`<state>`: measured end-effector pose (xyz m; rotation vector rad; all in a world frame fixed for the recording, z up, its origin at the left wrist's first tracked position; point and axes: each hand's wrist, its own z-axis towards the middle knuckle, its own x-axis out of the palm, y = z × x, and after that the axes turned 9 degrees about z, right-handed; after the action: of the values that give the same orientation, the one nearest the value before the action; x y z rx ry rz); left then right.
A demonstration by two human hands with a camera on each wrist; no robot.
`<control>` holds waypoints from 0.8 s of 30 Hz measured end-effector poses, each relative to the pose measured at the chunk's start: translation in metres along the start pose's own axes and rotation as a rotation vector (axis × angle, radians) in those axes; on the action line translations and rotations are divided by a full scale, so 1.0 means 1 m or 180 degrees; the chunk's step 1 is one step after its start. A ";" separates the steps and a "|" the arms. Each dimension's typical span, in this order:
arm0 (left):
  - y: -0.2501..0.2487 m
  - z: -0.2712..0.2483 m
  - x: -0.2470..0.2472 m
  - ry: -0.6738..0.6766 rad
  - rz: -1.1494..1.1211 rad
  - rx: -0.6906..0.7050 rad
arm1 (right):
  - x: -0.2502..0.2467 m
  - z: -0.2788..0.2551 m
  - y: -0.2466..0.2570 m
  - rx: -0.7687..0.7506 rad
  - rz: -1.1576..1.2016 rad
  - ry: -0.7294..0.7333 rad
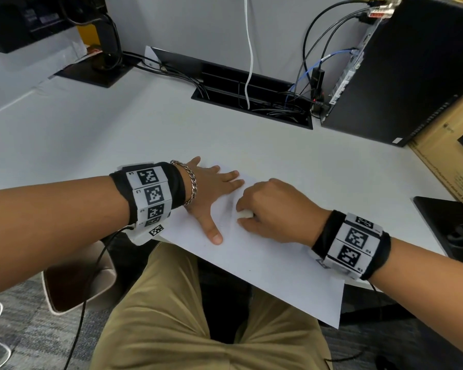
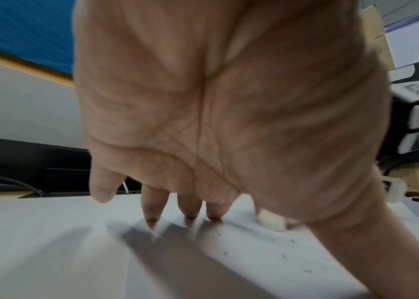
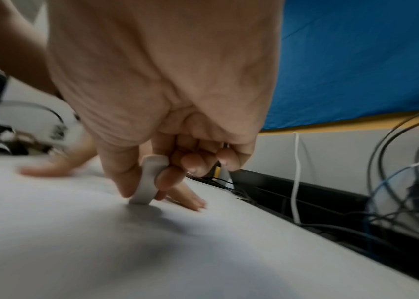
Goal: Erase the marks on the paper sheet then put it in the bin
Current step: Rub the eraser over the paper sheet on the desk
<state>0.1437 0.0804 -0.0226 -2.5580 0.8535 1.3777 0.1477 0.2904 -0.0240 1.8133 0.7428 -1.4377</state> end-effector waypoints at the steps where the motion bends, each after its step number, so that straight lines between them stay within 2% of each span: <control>1: 0.000 0.000 0.000 -0.0003 -0.0003 0.0005 | -0.002 0.003 -0.003 -0.0015 -0.0099 0.0005; 5: 0.001 -0.001 0.000 0.0002 -0.0110 0.0000 | -0.012 0.018 -0.019 0.0326 -0.0176 -0.0284; 8: 0.000 -0.001 0.000 0.0006 -0.0066 -0.0010 | -0.006 0.013 -0.009 0.0175 -0.0218 -0.0220; 10: -0.001 -0.001 0.000 -0.0006 -0.0011 -0.0013 | -0.003 0.004 0.001 0.0036 -0.0106 0.0011; 12: -0.001 -0.001 -0.001 -0.0033 -0.0018 -0.0005 | -0.006 0.005 -0.001 0.0085 -0.0088 0.0100; 17: 0.001 0.000 0.002 -0.0061 -0.0109 0.0018 | -0.008 0.016 -0.019 0.0417 0.0010 -0.0345; 21: 0.000 -0.002 0.000 -0.0025 -0.0044 0.0029 | 0.002 -0.002 -0.008 0.0344 0.0146 -0.0132; 24: 0.004 0.000 -0.001 0.0008 0.0008 0.0085 | -0.005 -0.014 -0.018 0.0518 0.0386 -0.0287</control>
<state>0.1410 0.0781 -0.0212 -2.5403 0.8696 1.3545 0.1404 0.3127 -0.0200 1.8669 0.4739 -1.5255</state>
